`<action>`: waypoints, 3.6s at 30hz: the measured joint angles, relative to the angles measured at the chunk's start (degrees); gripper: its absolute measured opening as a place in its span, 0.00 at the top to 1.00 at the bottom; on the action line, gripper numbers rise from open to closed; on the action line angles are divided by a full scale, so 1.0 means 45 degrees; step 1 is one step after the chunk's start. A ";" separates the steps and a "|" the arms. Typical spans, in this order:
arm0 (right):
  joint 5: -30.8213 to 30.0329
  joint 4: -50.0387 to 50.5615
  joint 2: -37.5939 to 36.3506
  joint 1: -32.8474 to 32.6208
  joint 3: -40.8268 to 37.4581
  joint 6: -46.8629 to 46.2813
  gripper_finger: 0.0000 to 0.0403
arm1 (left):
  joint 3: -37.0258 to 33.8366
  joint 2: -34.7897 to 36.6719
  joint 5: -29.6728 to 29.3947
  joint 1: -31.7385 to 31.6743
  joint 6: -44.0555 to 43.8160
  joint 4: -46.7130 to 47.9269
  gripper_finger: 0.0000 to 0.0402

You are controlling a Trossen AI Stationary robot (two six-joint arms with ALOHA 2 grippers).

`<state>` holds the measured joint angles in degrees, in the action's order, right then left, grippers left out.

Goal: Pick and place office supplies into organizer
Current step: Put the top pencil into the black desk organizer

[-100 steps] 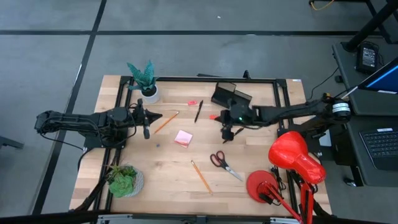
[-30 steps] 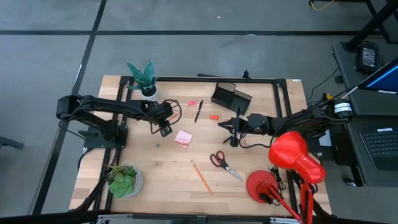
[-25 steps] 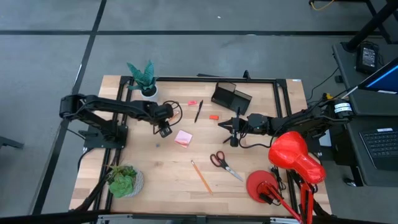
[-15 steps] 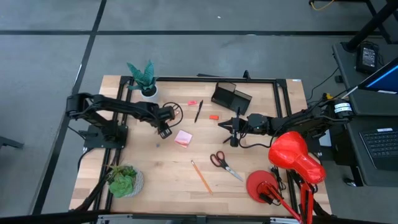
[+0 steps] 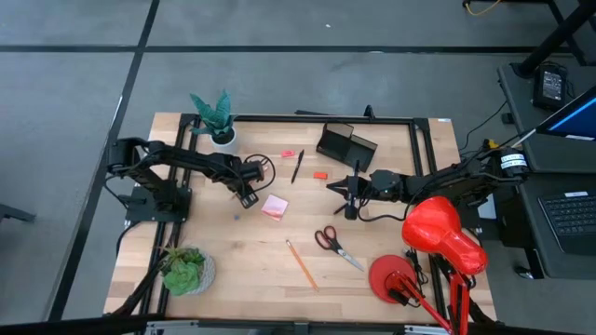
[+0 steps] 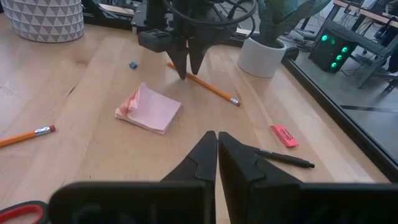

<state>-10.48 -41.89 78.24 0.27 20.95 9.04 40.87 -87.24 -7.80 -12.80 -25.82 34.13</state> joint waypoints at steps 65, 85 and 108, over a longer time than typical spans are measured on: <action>0.0000 0.0238 0.0000 0.0000 0.0000 -0.0293 0.95 | -0.0075 0.1743 0.0969 -0.0582 0.4027 0.0058 0.96; -0.0005 -0.2441 0.0010 0.0000 0.0015 0.0058 0.95 | -0.0041 0.4192 0.2181 -0.0597 0.8027 -0.6507 0.96; 0.0015 -0.0664 0.0010 0.0000 0.2133 0.0770 0.93 | -0.0032 0.1585 0.5241 -0.0572 0.8976 -1.2611 0.96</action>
<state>-10.41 -44.88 78.28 0.27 30.55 12.50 40.73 -80.11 15.78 -15.38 14.57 -22.62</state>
